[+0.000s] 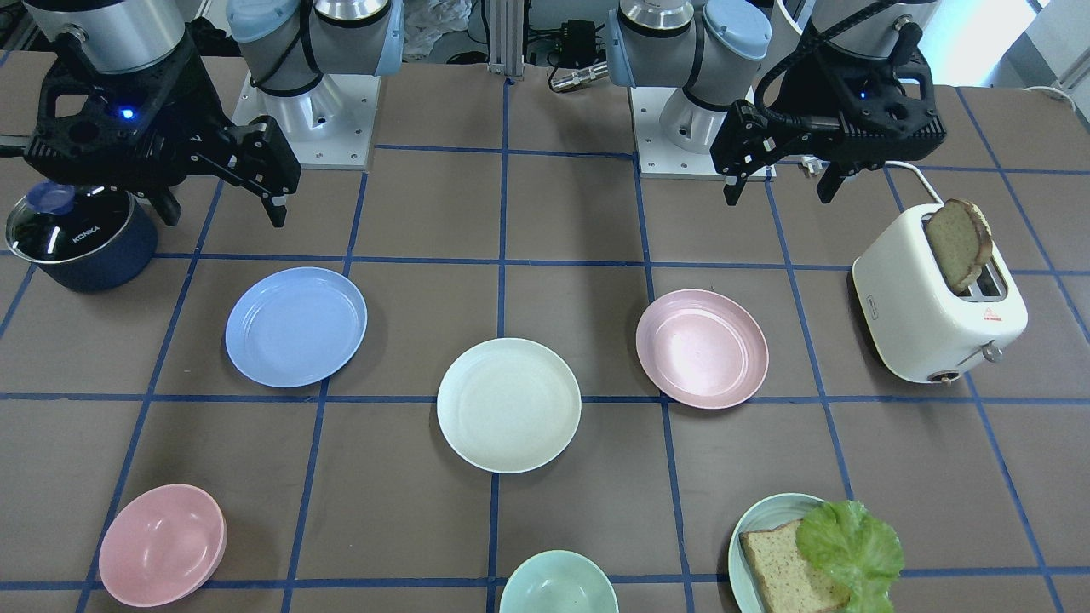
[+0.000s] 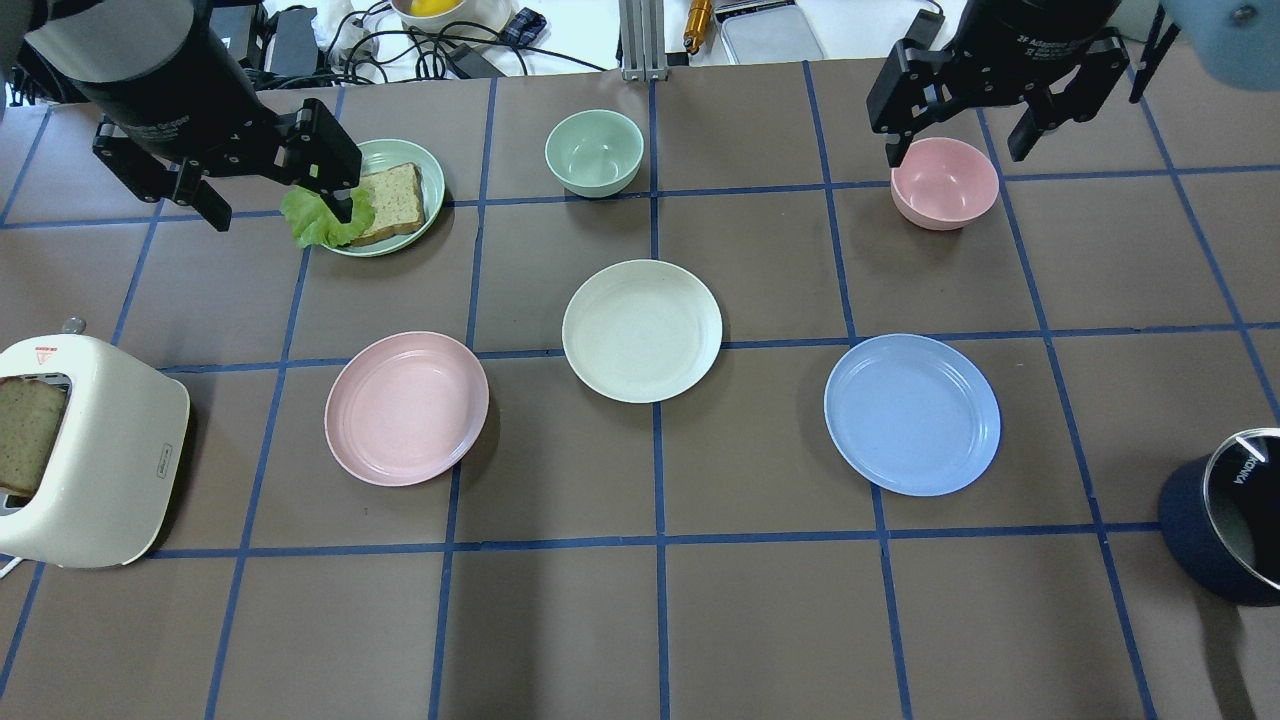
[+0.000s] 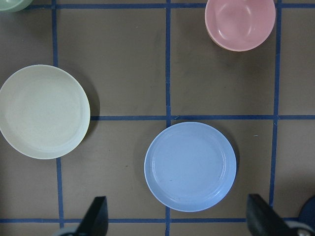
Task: Stack three plates with pink and blue
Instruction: 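Lower the left gripper to the pink plate while the right approaches the blue plate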
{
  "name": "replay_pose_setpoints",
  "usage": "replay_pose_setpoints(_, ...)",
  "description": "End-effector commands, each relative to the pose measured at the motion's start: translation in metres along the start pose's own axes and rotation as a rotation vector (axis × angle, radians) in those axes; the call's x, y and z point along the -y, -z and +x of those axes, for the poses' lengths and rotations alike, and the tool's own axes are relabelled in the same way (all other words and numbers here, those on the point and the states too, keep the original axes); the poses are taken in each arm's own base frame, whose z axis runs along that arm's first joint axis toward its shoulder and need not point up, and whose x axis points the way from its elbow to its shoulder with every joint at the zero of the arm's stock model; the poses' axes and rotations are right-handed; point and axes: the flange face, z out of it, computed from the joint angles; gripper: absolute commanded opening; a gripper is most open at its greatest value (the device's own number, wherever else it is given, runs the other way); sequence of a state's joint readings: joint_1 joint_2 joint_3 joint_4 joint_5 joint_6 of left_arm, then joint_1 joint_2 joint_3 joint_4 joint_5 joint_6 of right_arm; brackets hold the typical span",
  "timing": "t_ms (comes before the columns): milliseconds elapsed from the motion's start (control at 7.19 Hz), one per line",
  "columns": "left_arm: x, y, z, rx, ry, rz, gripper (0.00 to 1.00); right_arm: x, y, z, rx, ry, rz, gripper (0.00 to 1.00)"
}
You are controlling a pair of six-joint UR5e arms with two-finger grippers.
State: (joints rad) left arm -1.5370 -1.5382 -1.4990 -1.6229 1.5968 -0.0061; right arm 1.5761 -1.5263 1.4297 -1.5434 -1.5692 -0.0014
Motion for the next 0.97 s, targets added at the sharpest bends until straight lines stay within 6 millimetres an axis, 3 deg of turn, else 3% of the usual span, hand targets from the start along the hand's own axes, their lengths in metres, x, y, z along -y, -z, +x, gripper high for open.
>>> replay_pose_setpoints(0,0.001,-0.001,0.000,0.000,0.000,-0.002,1.00,0.000,0.000,0.000,0.000,0.001,0.000,1.00)
replay_pose_setpoints(417,0.000,-0.002,0.000,-0.001,0.000,-0.005,1.00,0.000,0.000,0.000,0.001,-0.001,0.001,1.00)
replay_pose_setpoints(557,0.002,-0.009,0.000,-0.001,-0.002,-0.015,1.00,0.007,-0.009,0.005,0.016,-0.010,-0.015,1.00)
replay_pose_setpoints(835,0.004,-0.020,0.000,-0.003,-0.003,-0.014,1.00,0.022,-0.030,0.041,0.011,-0.074,-0.068,1.00)
